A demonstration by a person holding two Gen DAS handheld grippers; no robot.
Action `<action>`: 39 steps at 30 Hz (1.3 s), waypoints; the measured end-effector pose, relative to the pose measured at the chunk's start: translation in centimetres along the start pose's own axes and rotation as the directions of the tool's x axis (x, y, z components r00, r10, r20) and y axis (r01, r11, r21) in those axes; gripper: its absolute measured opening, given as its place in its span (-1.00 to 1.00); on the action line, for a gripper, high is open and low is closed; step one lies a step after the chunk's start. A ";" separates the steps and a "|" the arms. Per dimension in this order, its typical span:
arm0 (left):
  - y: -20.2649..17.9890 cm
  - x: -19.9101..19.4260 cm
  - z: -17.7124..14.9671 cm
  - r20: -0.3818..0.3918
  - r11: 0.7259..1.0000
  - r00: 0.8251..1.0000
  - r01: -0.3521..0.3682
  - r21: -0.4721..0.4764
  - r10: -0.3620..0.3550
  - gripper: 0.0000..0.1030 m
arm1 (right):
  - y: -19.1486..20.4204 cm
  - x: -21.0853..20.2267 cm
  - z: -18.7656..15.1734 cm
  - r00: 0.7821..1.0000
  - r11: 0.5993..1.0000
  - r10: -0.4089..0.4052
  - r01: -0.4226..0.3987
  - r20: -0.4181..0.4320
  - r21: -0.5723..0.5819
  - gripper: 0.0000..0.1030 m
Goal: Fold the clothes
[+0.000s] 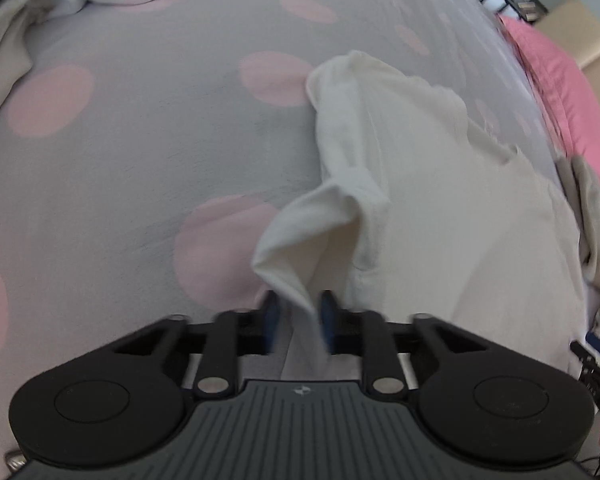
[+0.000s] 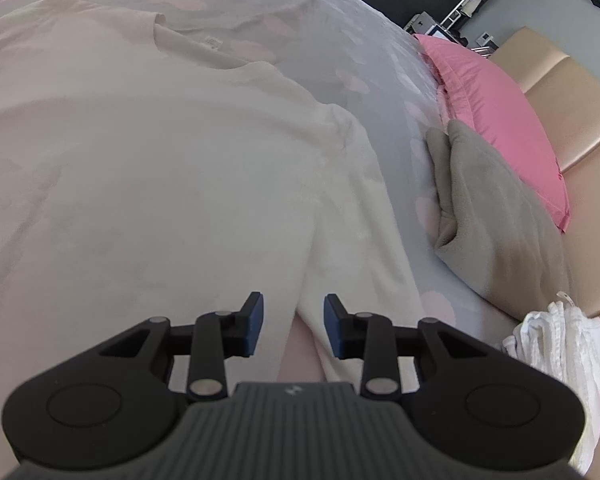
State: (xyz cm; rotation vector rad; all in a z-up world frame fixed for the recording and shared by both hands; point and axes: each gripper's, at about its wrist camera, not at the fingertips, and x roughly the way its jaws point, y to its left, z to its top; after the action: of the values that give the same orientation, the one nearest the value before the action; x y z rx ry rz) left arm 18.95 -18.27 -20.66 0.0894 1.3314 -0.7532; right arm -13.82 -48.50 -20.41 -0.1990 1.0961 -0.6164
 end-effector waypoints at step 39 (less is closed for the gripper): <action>-4.7 -7.6 -2.5 0.080 0.912 0.996 0.000 0.411 -0.036 0.06 | 1.5 2.4 -1.5 0.994 0.997 0.007 -0.015 -0.105 -0.071 -0.15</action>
State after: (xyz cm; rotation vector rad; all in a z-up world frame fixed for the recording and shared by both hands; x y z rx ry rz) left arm 13.95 -17.32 -12.84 0.3774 1.0763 -1.0347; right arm -13.88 -48.39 -23.61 -0.2243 1.2203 -0.5833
